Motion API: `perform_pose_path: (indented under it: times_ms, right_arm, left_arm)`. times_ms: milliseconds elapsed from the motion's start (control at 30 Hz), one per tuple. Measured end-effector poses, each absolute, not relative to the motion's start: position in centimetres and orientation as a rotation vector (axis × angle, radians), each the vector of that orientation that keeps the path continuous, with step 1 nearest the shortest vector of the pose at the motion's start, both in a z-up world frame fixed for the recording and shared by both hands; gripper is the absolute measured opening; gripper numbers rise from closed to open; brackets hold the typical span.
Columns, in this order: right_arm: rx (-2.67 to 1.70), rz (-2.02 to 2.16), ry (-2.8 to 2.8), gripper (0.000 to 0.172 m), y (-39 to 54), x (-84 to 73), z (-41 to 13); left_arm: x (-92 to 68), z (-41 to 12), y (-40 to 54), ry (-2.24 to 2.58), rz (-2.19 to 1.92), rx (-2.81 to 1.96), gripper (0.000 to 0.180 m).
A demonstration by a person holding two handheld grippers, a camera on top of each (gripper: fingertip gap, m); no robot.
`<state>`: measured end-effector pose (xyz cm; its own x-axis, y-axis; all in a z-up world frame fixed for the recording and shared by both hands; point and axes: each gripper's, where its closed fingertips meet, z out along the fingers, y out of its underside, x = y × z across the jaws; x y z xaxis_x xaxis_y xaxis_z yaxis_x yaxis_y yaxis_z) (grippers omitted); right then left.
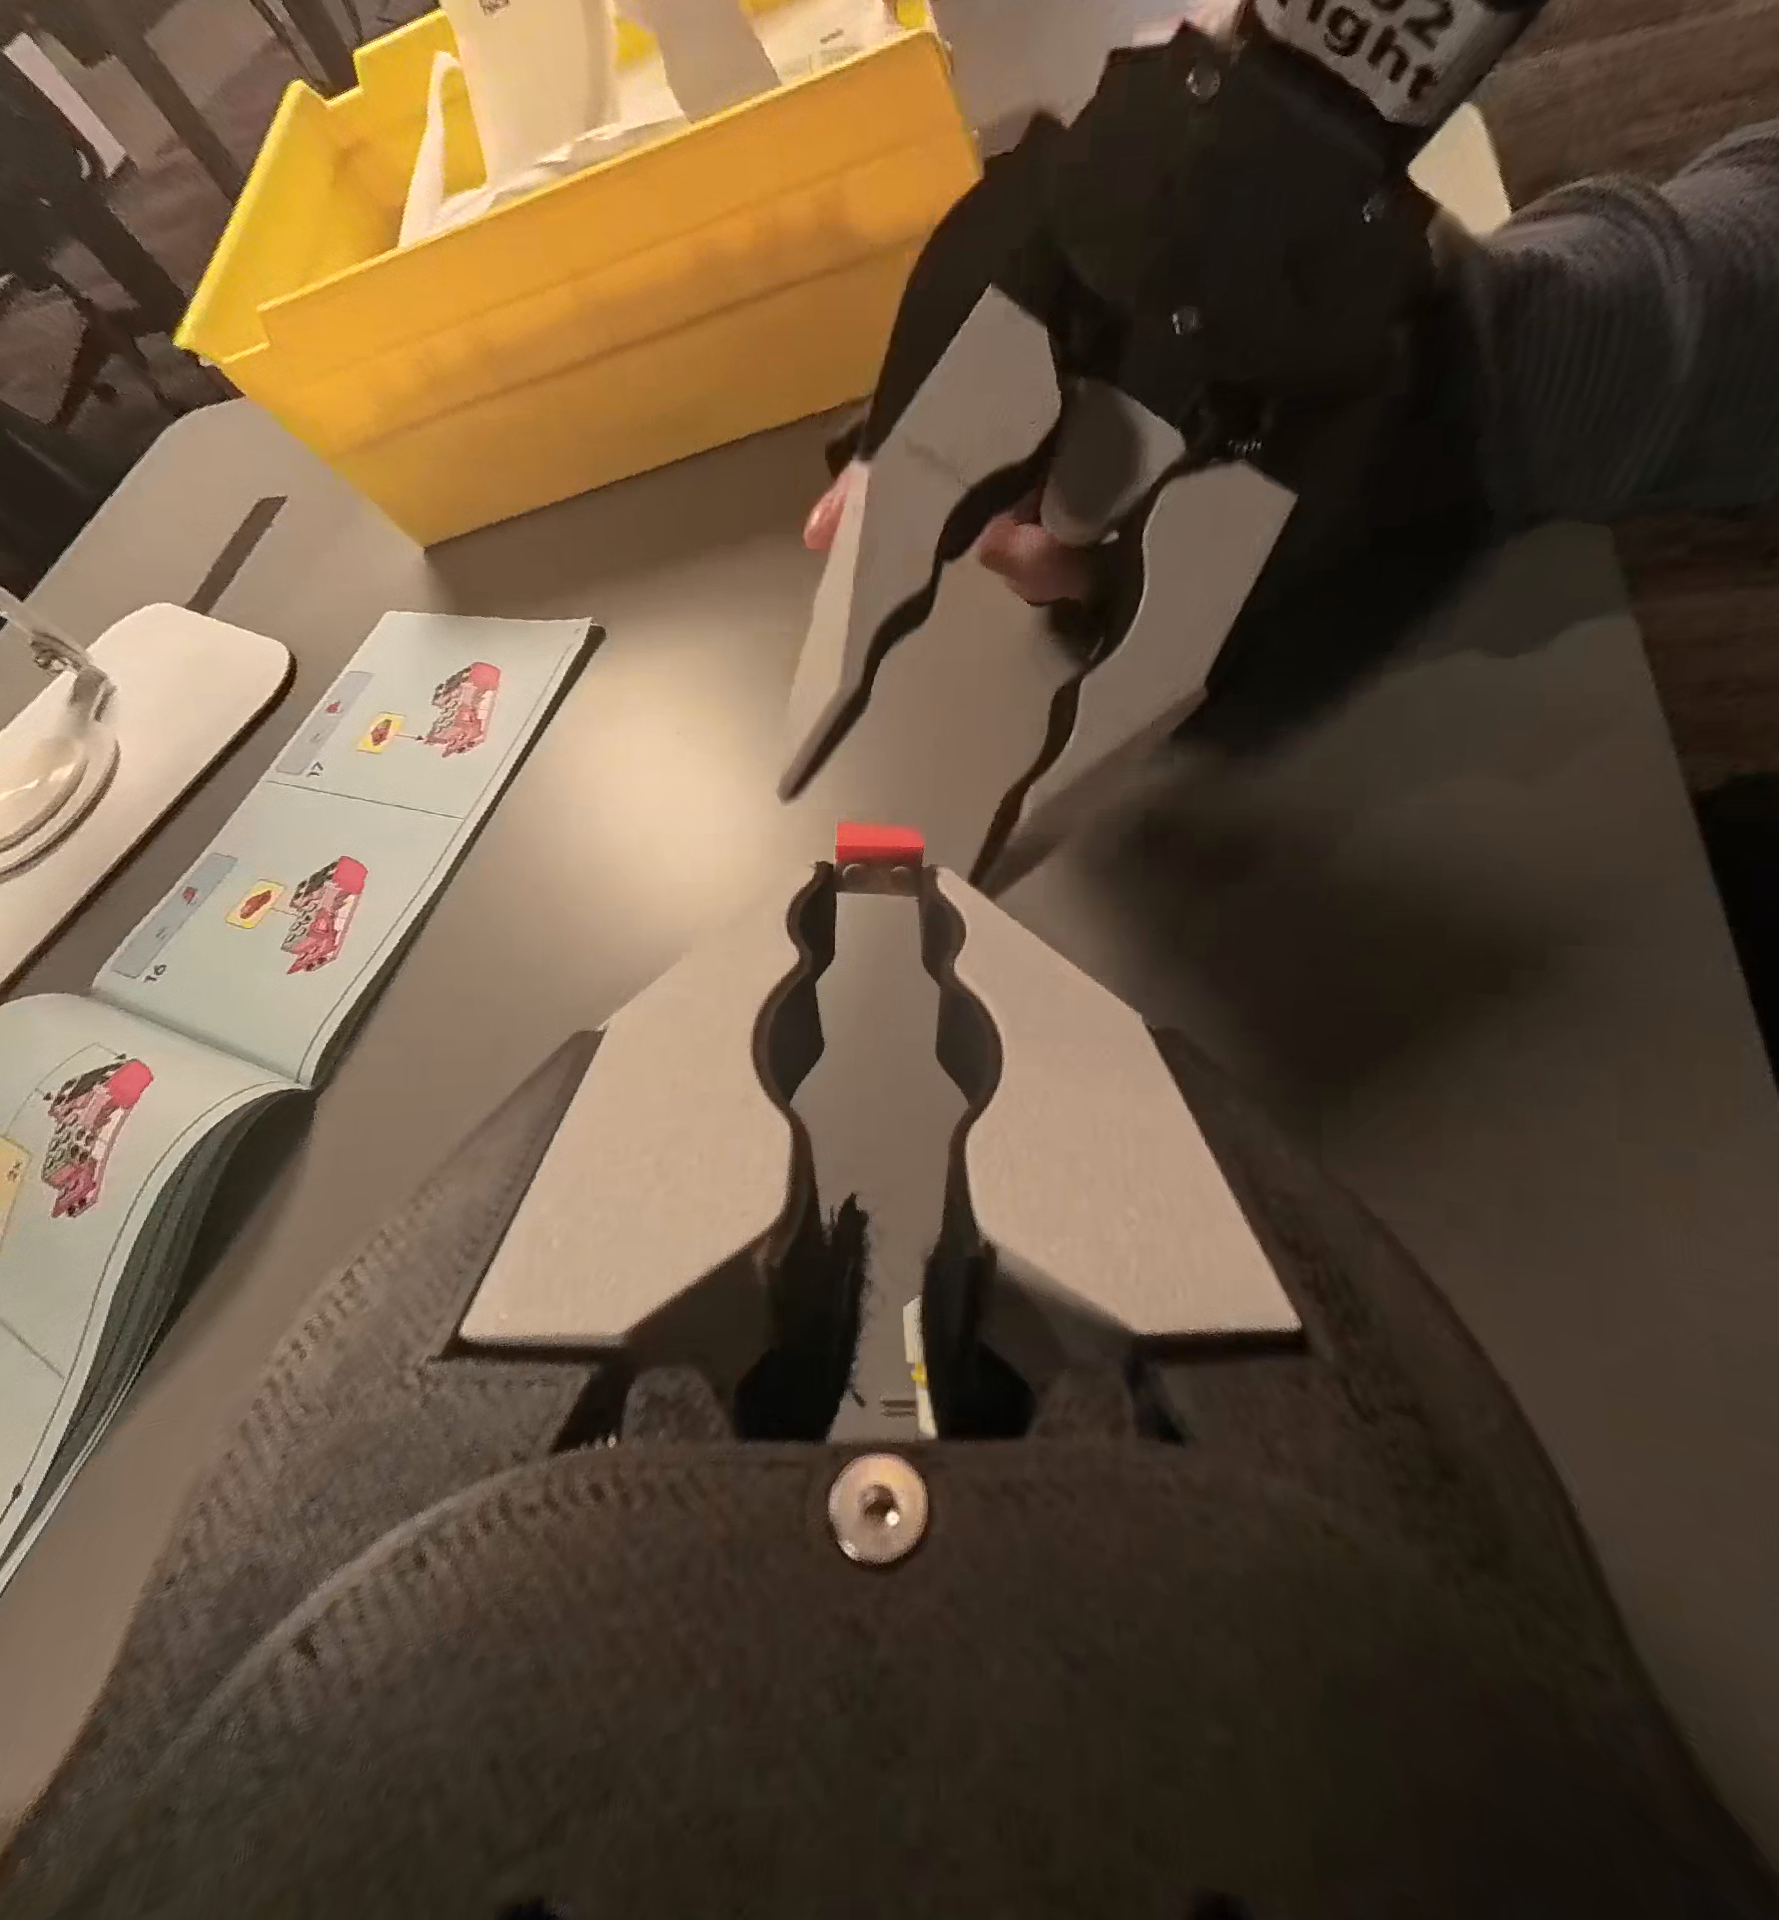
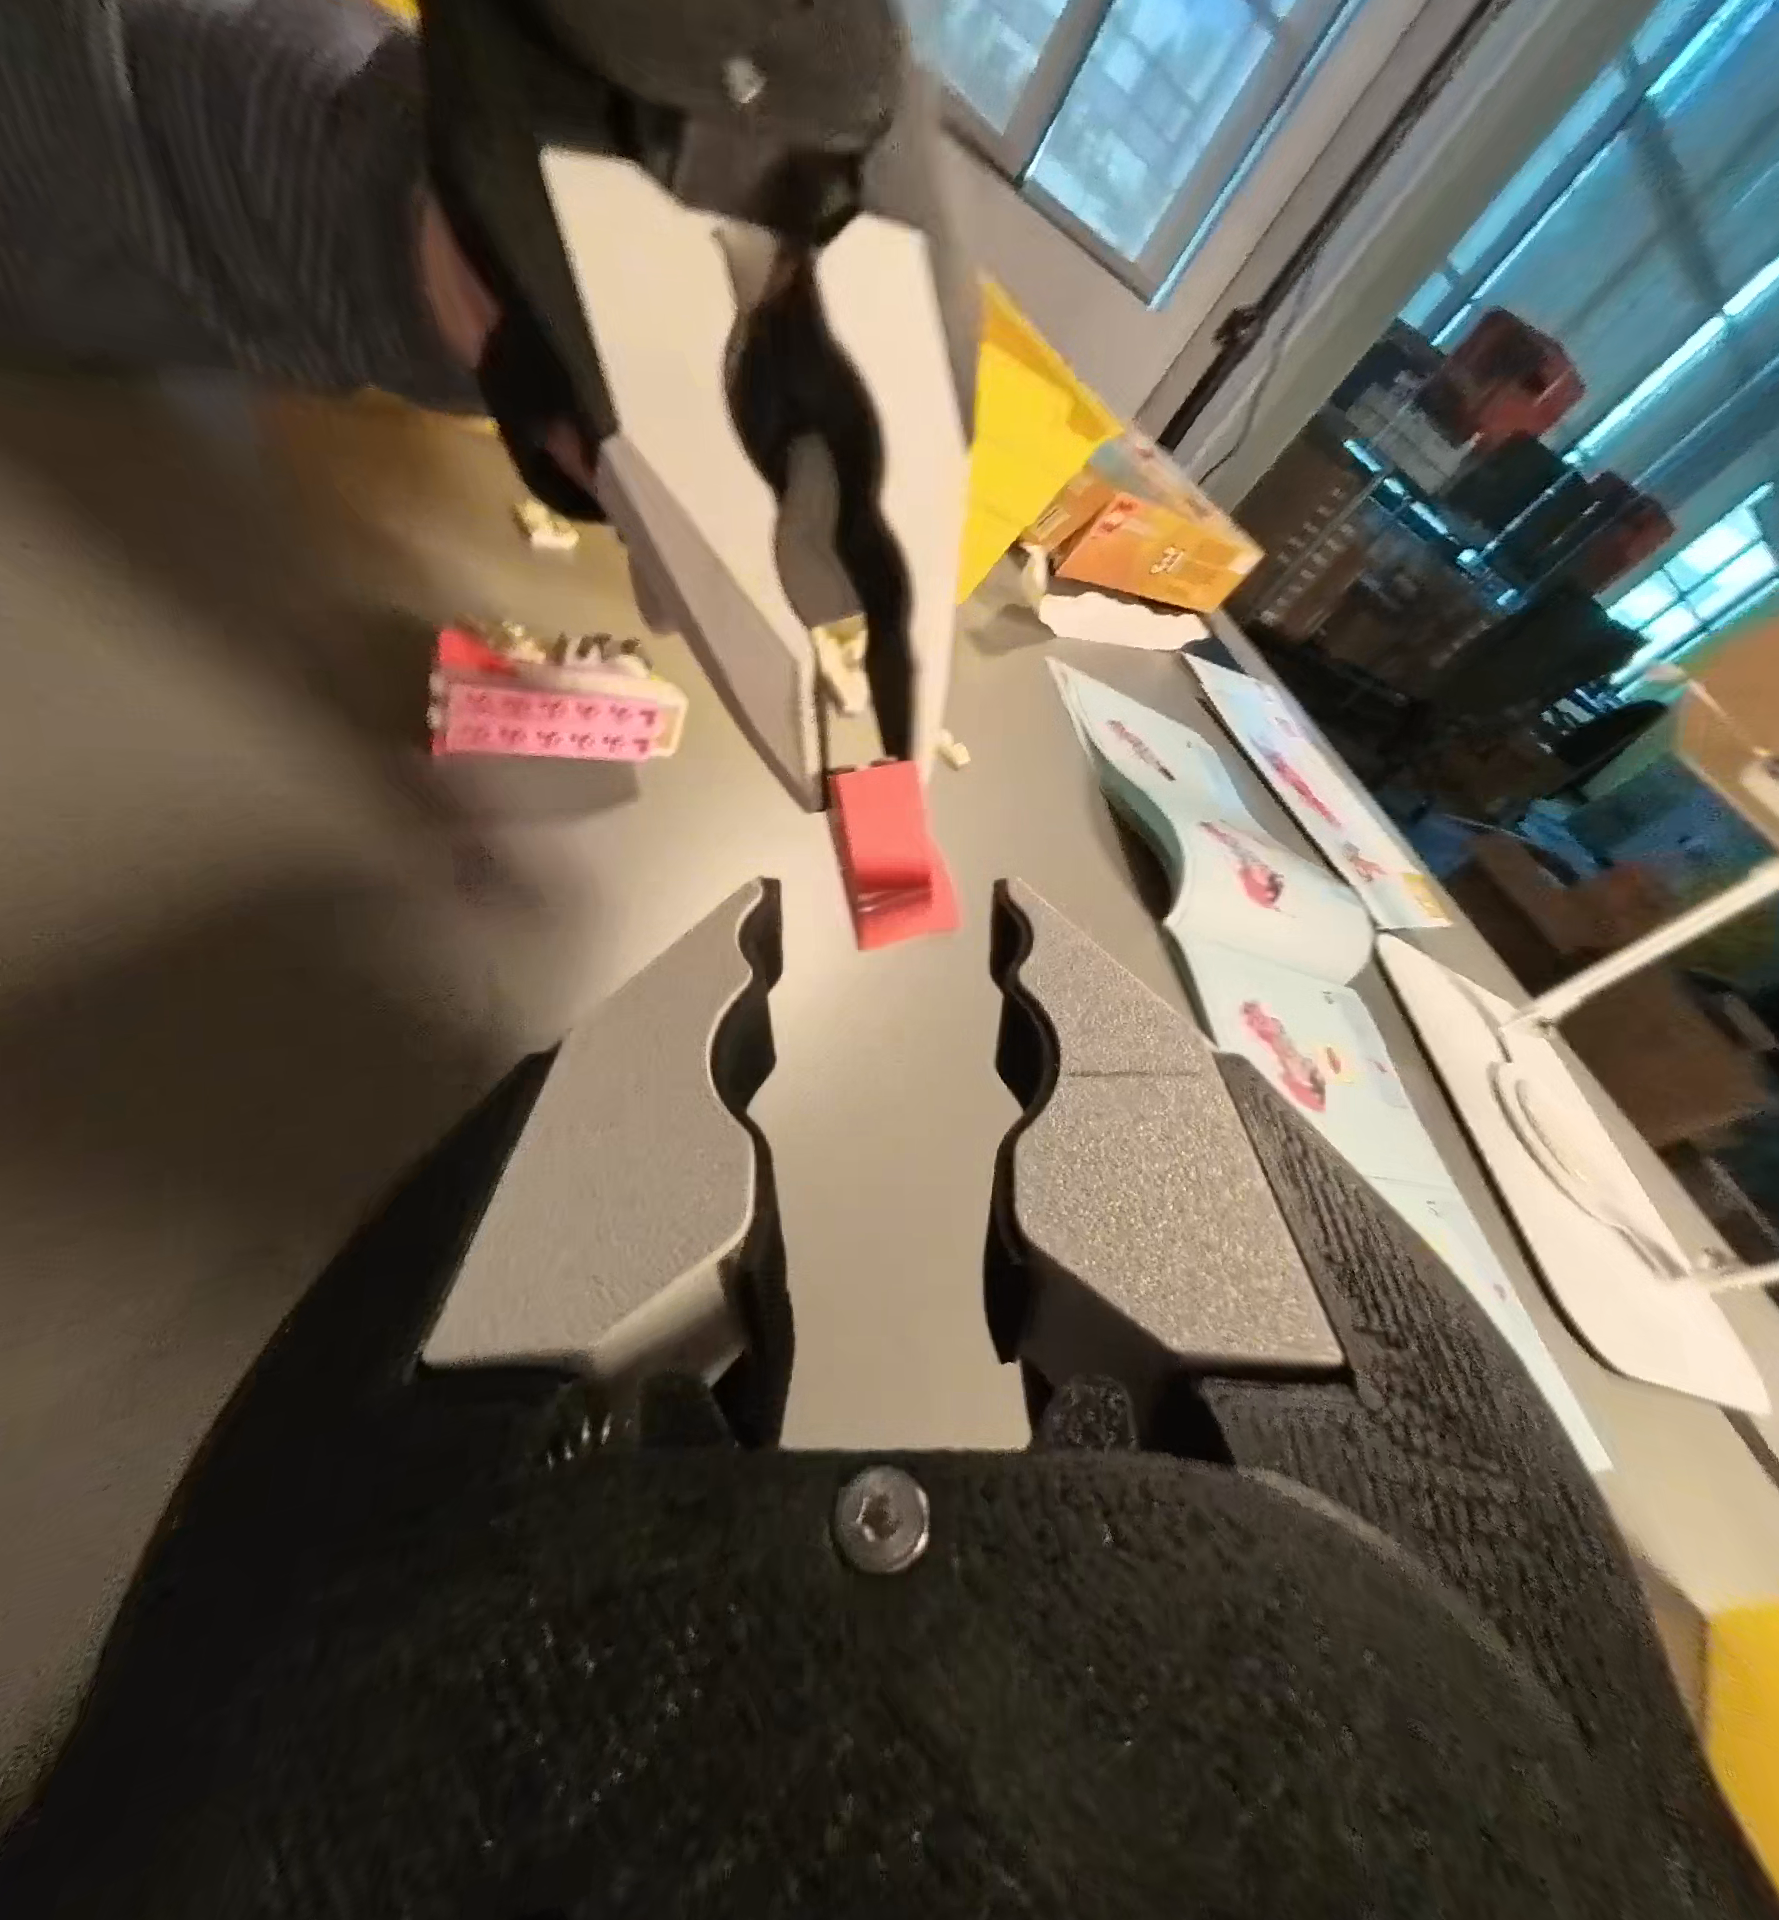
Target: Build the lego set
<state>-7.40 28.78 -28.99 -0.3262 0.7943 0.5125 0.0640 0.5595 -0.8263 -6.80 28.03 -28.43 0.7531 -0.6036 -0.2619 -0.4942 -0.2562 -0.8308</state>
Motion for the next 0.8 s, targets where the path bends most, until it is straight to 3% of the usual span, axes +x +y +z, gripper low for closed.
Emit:
perform_pose_path:
  times_ms: [300,767,800]
  right_arm:
    - [-0.608,0.693,-1.791,0.016,28.4,-7.9,-30.0]
    - [-0.637,0.653,-1.707,0.015,29.4,-8.1,-29.0]
    - [-0.660,0.614,-1.679,0.015,30.2,-8.2,-28.8]
  left_arm:
    - [-6.0,-28.8,27.5,0.921,-0.136,-1.895,0.015]
    - [-6.7,-27.8,28.1,0.771,-0.166,-1.885,0.016]
    - [-7.2,-27.2,28.3,0.715,-0.165,-1.878,0.022]
